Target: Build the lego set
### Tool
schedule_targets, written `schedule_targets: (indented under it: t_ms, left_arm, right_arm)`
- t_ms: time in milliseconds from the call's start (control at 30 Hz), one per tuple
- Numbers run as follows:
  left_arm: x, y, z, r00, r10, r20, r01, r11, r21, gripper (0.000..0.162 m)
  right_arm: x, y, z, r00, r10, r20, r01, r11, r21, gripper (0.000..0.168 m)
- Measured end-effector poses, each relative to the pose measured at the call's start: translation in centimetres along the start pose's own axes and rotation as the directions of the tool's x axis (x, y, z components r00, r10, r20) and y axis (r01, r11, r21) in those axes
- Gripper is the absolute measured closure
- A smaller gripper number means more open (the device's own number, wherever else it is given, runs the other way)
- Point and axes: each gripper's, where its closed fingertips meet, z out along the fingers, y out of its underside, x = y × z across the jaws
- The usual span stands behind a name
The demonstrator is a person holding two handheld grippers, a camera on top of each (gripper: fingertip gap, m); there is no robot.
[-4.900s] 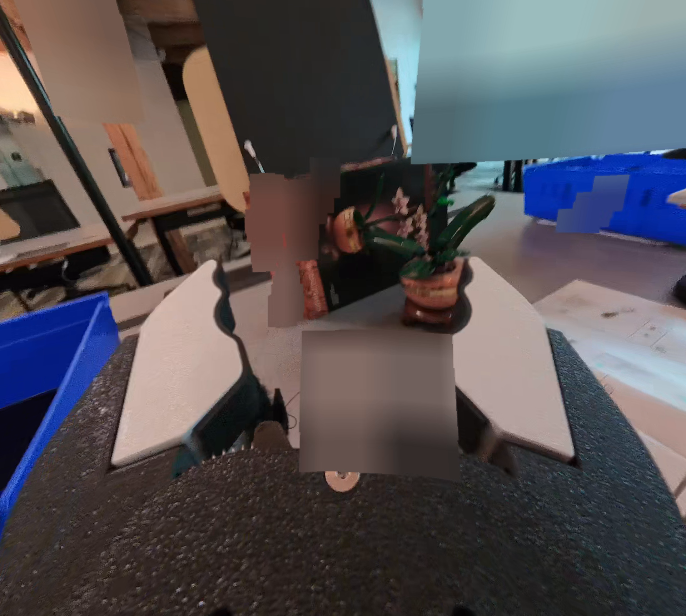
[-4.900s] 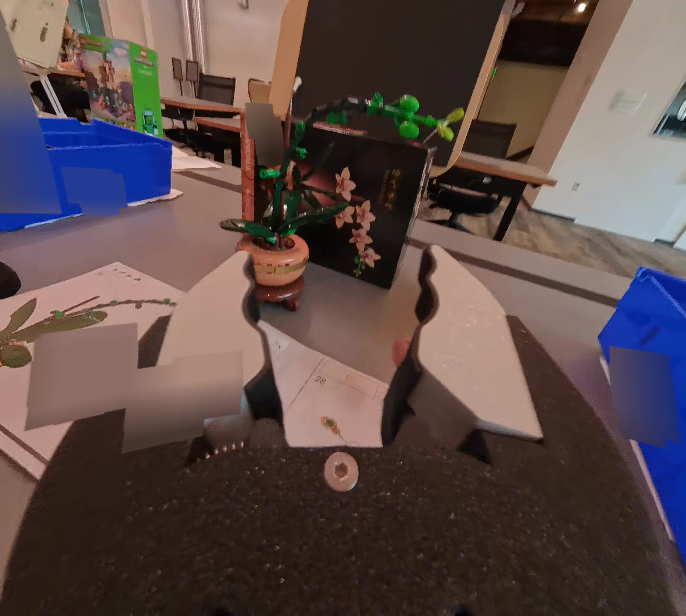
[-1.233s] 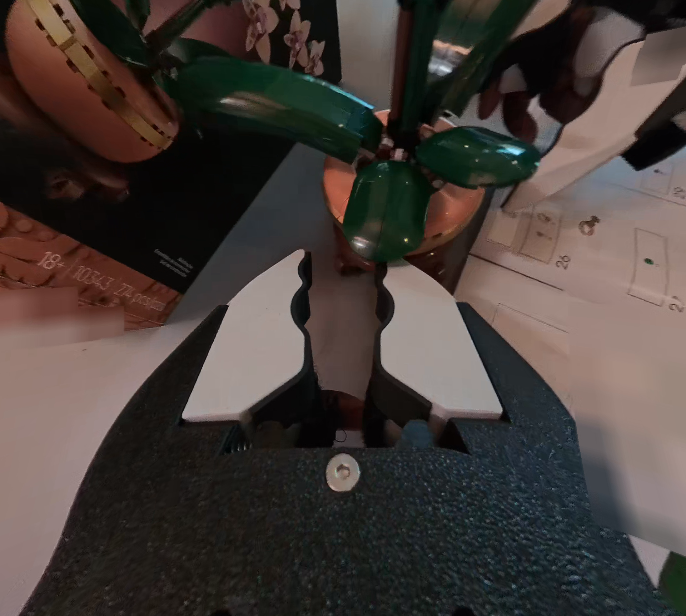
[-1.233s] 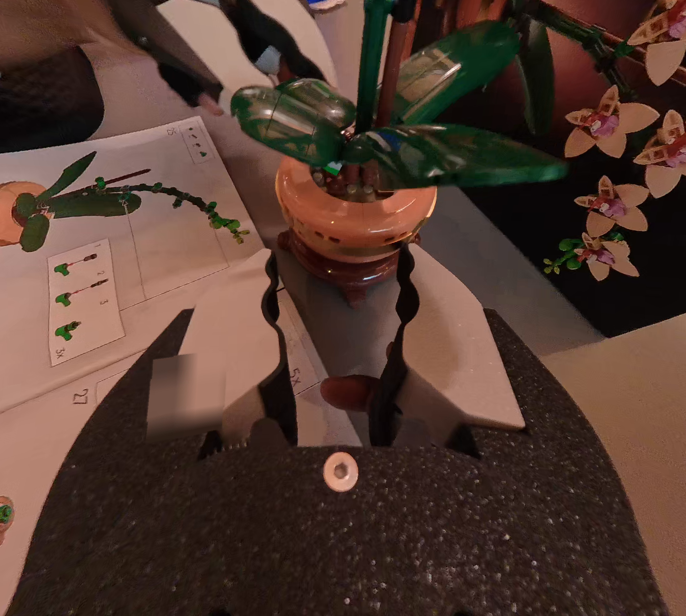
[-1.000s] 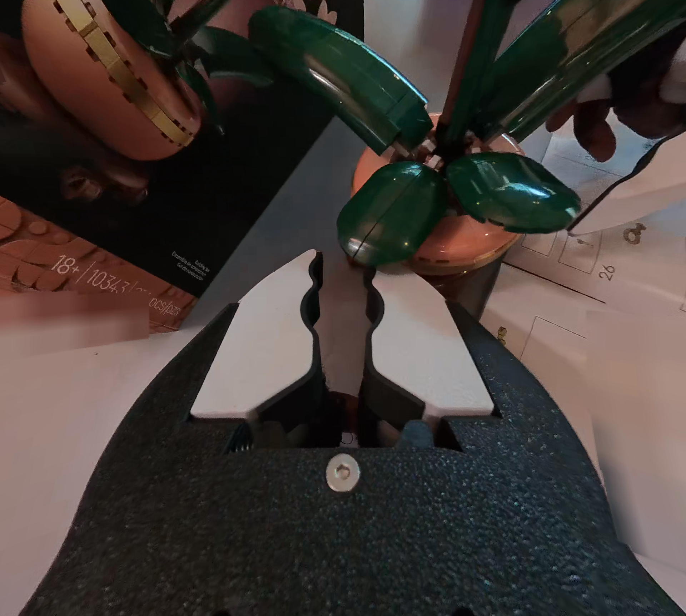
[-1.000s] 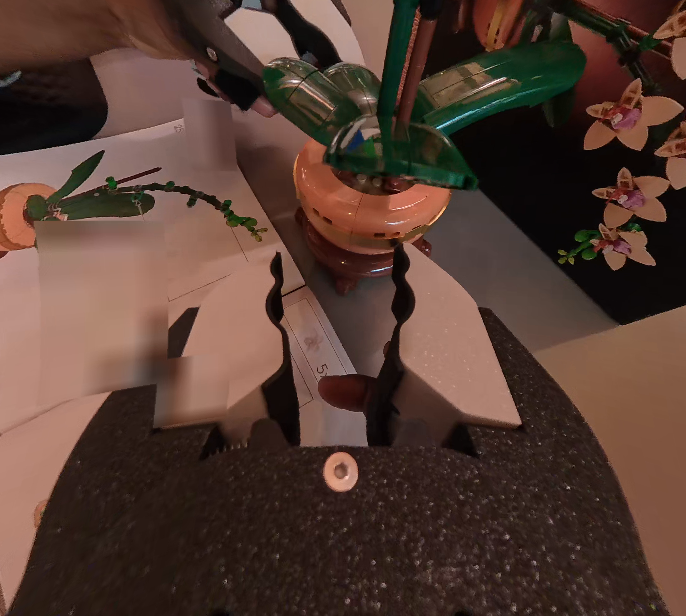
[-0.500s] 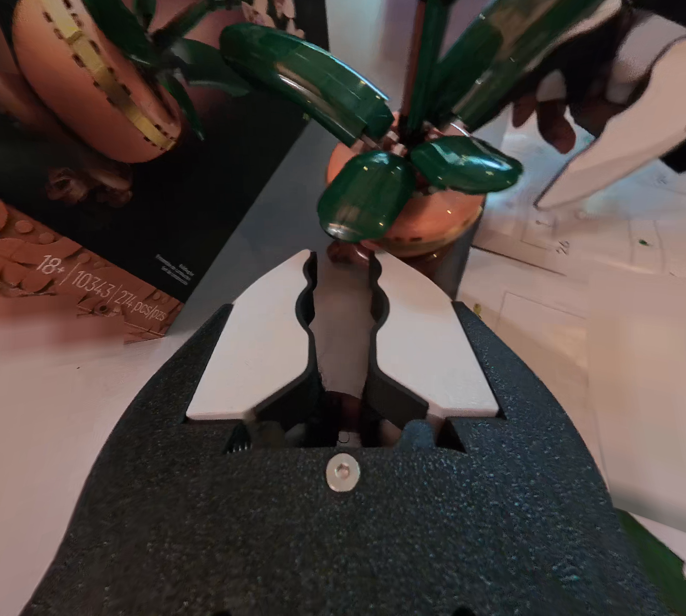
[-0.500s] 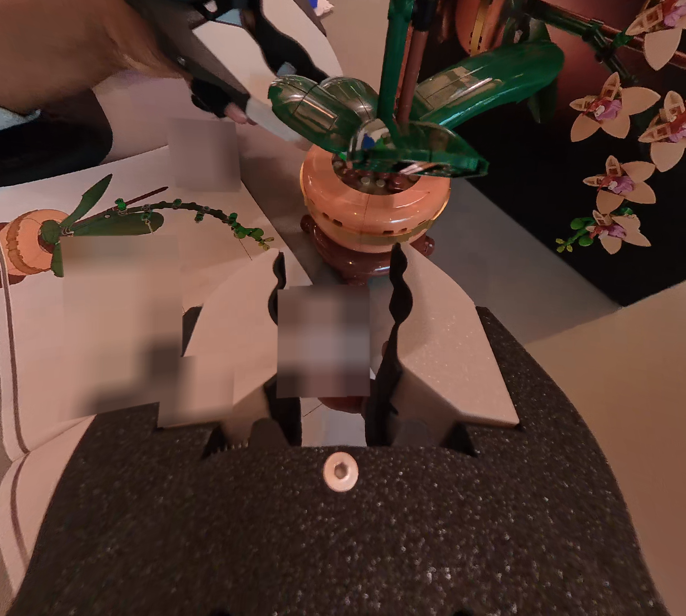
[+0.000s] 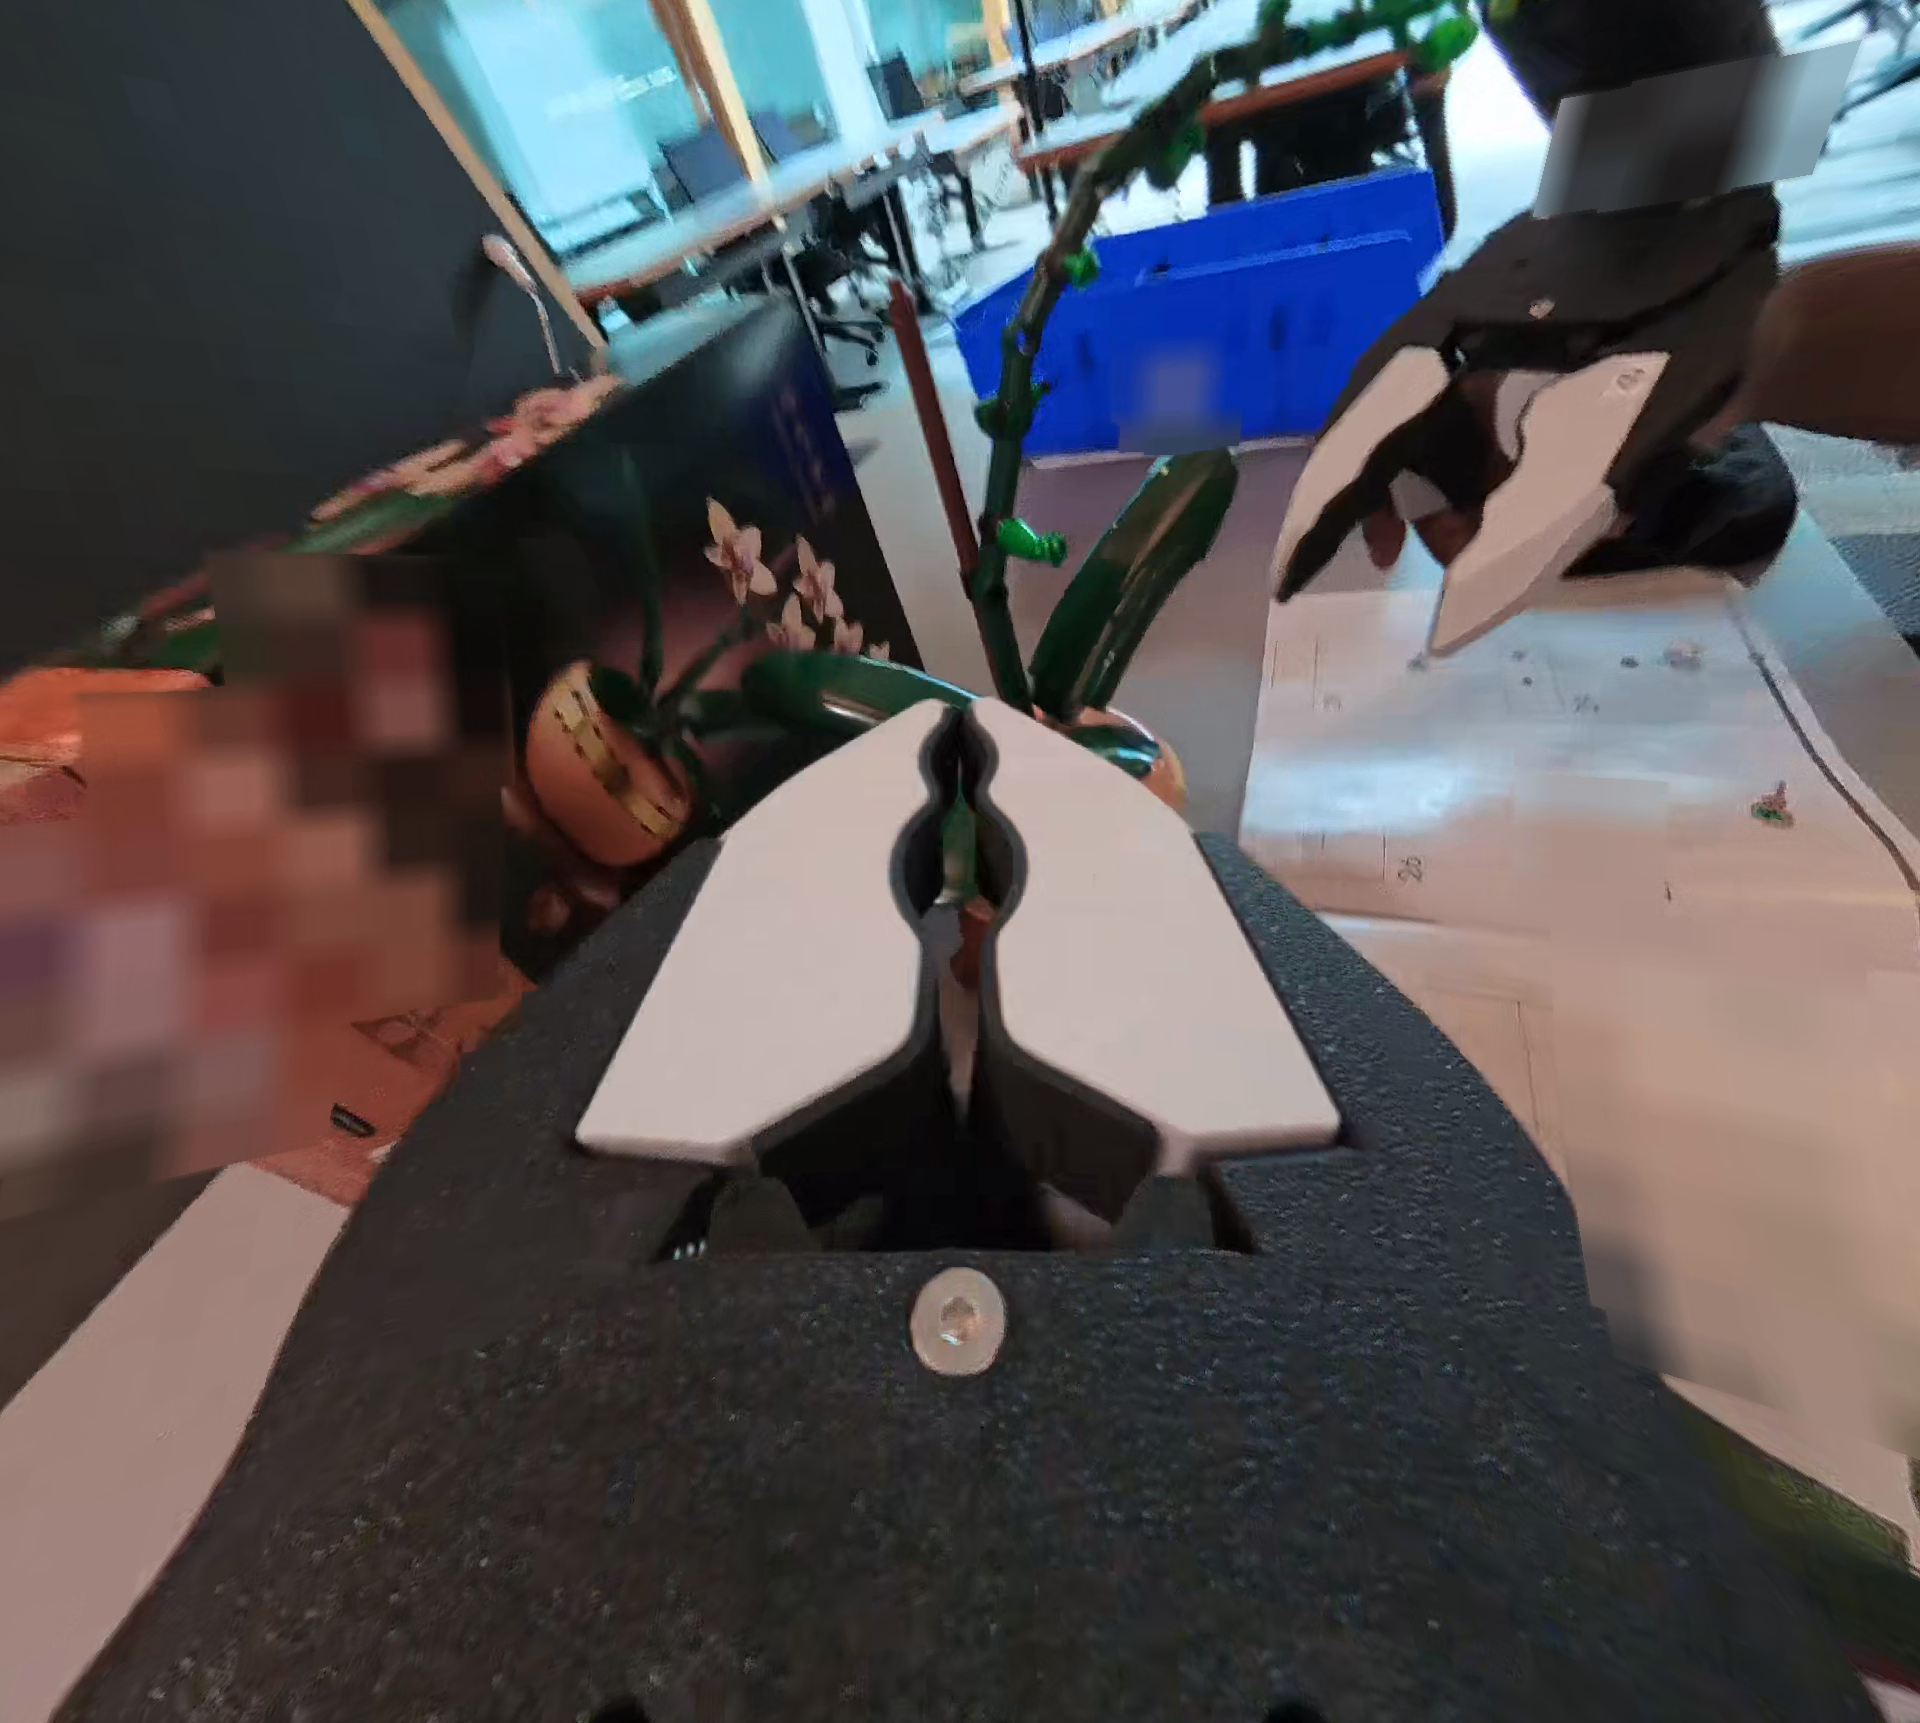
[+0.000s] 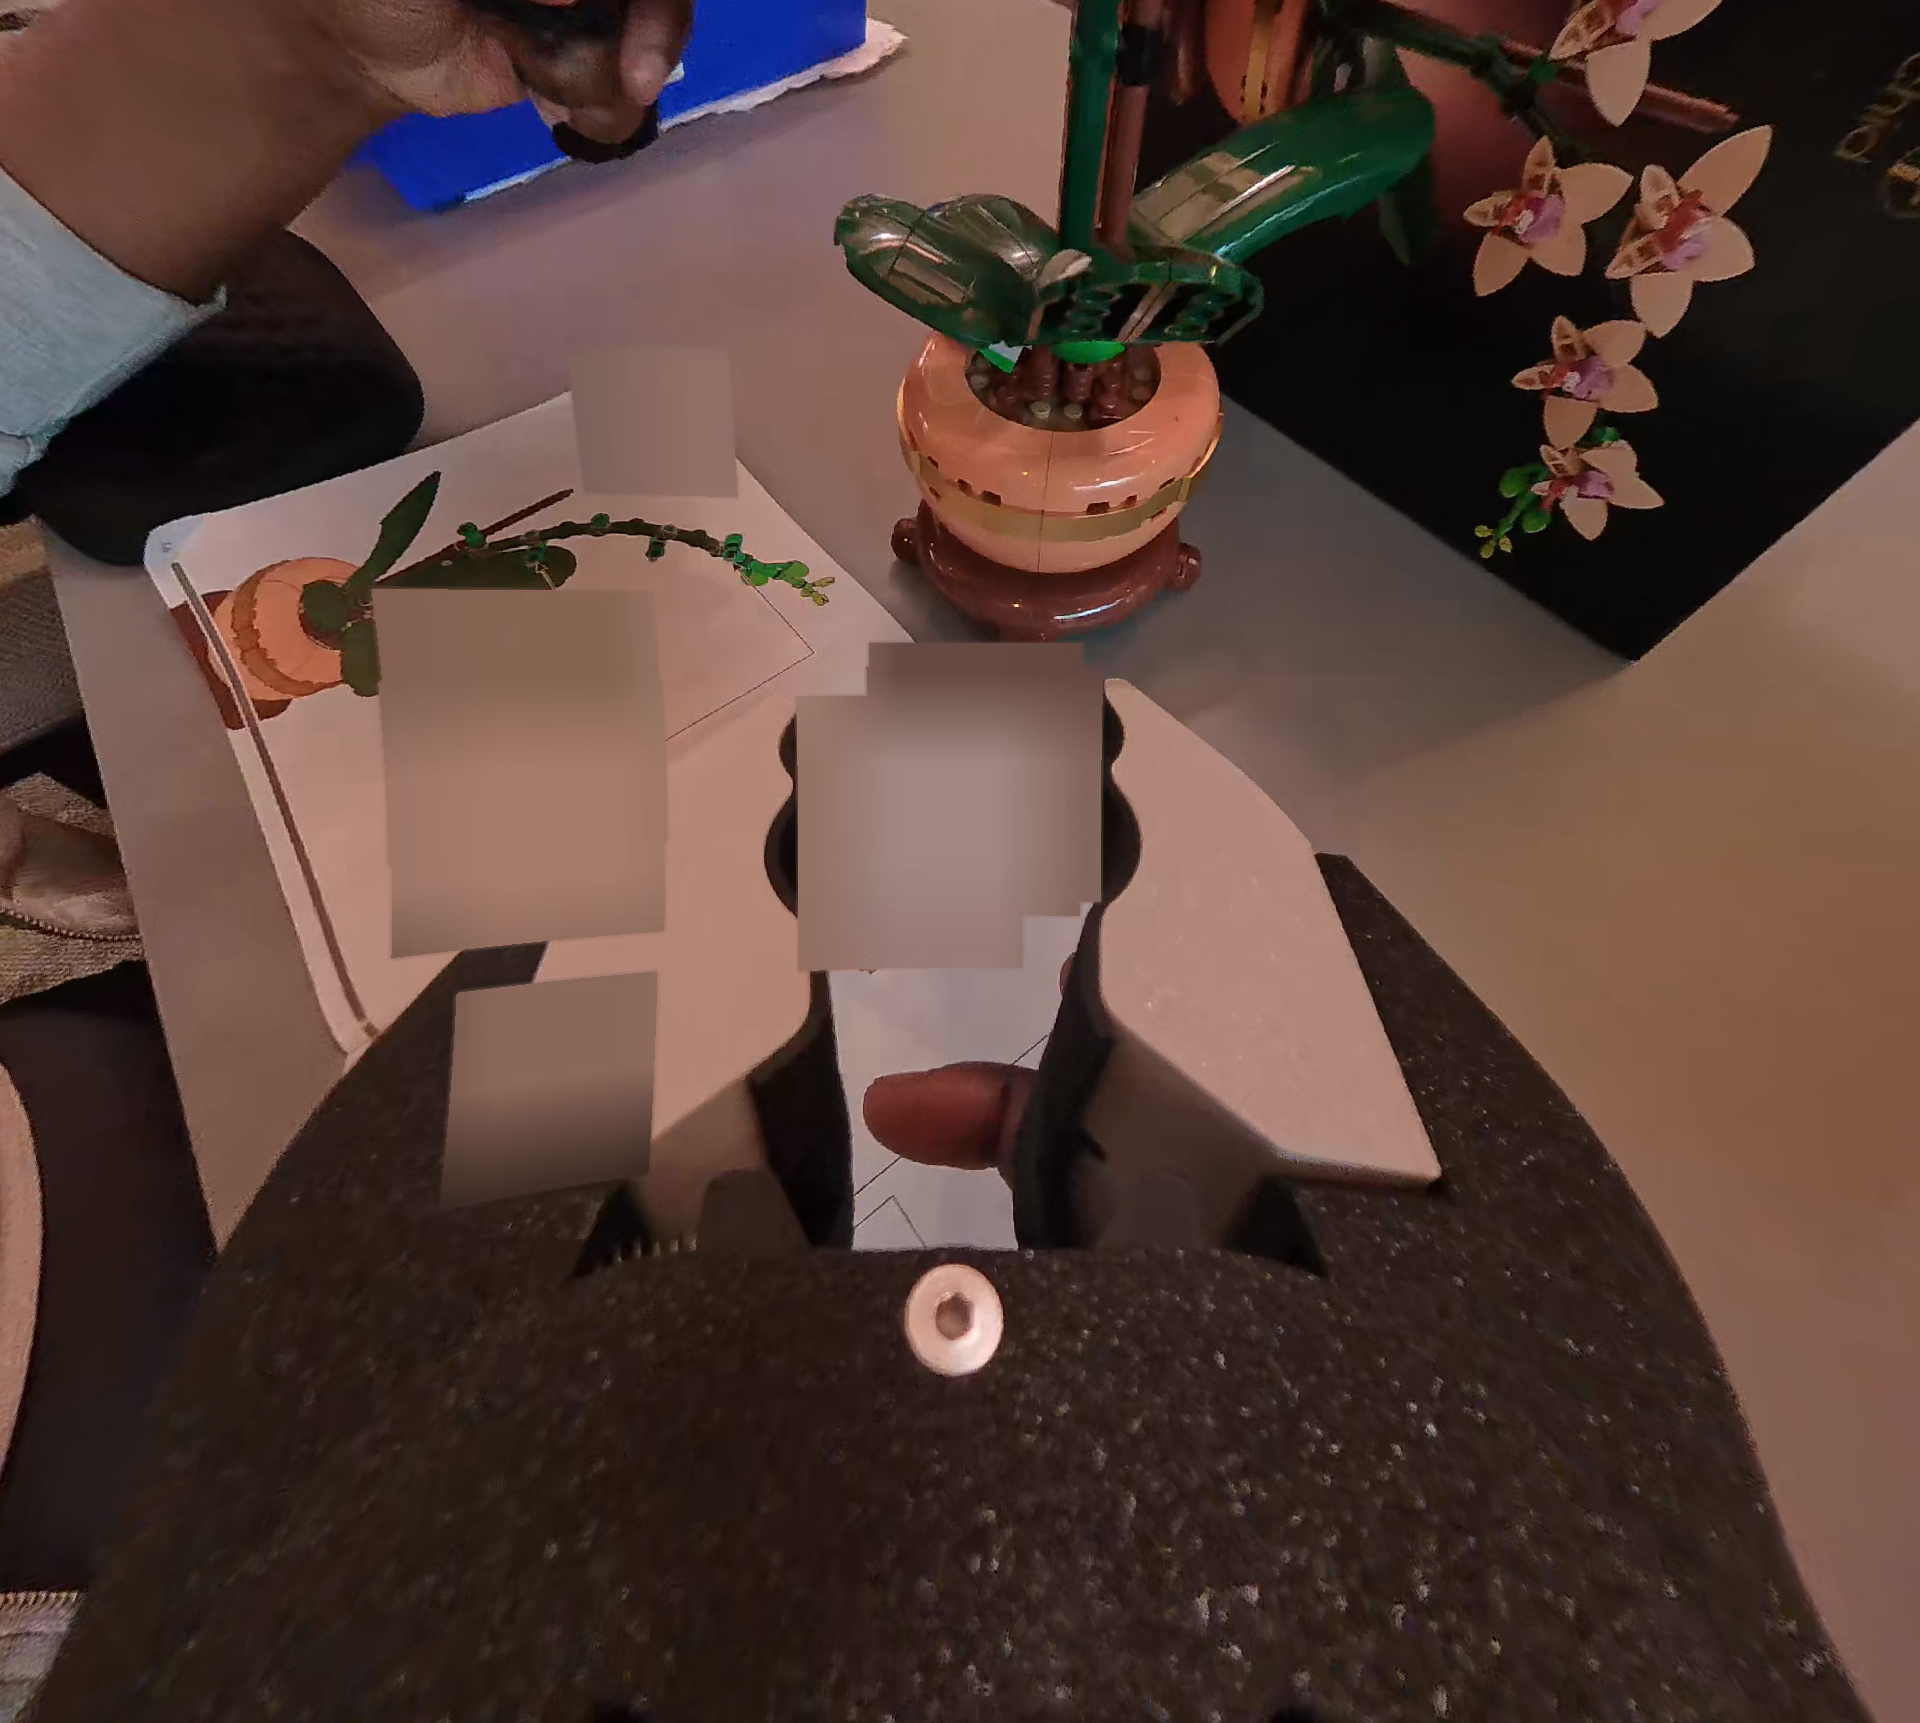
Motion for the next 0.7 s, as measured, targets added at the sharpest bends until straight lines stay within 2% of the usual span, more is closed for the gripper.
schedule_targets:
  t_ms: [233,300,400,500,567,700]
  left_arm:
    - [0.6,0.1,0.6,0.999,-0.034,-0.026,0.034,0.999,-0.005,0.162]
    - [0.8,0.5,0.9,0.999,-0.013,-0.029,0.012,1.0,-0.027,0.162]
    - [1.2,0.3,1.1,0.999,-0.01,-0.04,0.009,1.0,-0.024,0.162]
    - [1.4,0.3,1.1,0.999,-0.008,-0.047,0.006,1.0,-0.024,0.162]
    - [1.5,0.2,1.2,0.999,-0.011,-0.054,0.01,1.0,-0.016,0.162]
    - [1.8,0.3,1.3,0.998,-0.011,-0.067,0.01,1.0,-0.013,0.162]
  right_arm:
    - [0.1,-0.6,-1.1,0.997,0.028,-0.065,-0.024,0.997,0.067,0.116]
    - [0.0,-2.2,-1.7,0.995,0.055,-0.077,-0.04,0.982,0.185,0.117]
    - [-0.2,-5.5,-2.7,0.99,0.101,-0.098,-0.052,0.907,0.418,0.117]
    - [0.3,-7.9,-3.1,0.976,0.152,-0.155,-0.036,0.817,0.575,0.137]
    - [0.7,-9.0,-2.4,0.972,0.136,-0.193,0.006,0.803,0.597,0.144]
    - [2.5,-10.5,-0.6,0.959,0.132,-0.251,0.028,0.837,0.547,0.146]
